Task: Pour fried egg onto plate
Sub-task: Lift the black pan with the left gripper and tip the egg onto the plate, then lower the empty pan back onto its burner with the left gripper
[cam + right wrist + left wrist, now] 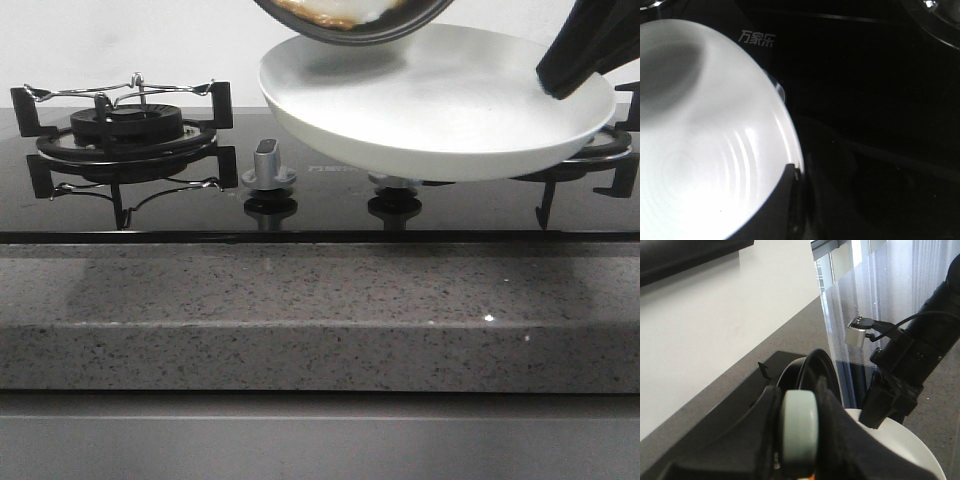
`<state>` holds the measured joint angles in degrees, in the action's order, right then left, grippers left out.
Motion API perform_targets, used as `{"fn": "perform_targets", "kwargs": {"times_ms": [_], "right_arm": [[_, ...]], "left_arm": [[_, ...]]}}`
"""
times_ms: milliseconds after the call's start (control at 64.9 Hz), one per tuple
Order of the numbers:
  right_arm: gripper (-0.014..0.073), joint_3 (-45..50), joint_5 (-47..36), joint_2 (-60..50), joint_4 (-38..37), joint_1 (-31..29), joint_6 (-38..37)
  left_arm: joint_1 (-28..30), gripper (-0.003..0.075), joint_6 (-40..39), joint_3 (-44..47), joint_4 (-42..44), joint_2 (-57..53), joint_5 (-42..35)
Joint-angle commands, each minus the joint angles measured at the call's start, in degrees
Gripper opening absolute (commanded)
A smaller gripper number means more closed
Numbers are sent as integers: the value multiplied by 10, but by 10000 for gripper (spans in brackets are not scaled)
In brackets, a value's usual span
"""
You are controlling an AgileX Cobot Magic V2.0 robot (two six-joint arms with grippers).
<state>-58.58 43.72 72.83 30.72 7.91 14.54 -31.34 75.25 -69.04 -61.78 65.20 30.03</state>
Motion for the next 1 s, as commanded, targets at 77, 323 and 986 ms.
{"fn": "perform_targets", "kwargs": {"times_ms": [77,323,986], "right_arm": [[-67,-15,-24,-14,22,0,5],[-67,-15,-24,-14,22,0,5],[-67,-15,-24,-14,22,0,5]], "left_arm": [[-10,-19,22,-19,-22,-16,-86],[-10,-19,22,-19,-24,6,-90],[205,-19,13,-17,-422,38,-115]]}}
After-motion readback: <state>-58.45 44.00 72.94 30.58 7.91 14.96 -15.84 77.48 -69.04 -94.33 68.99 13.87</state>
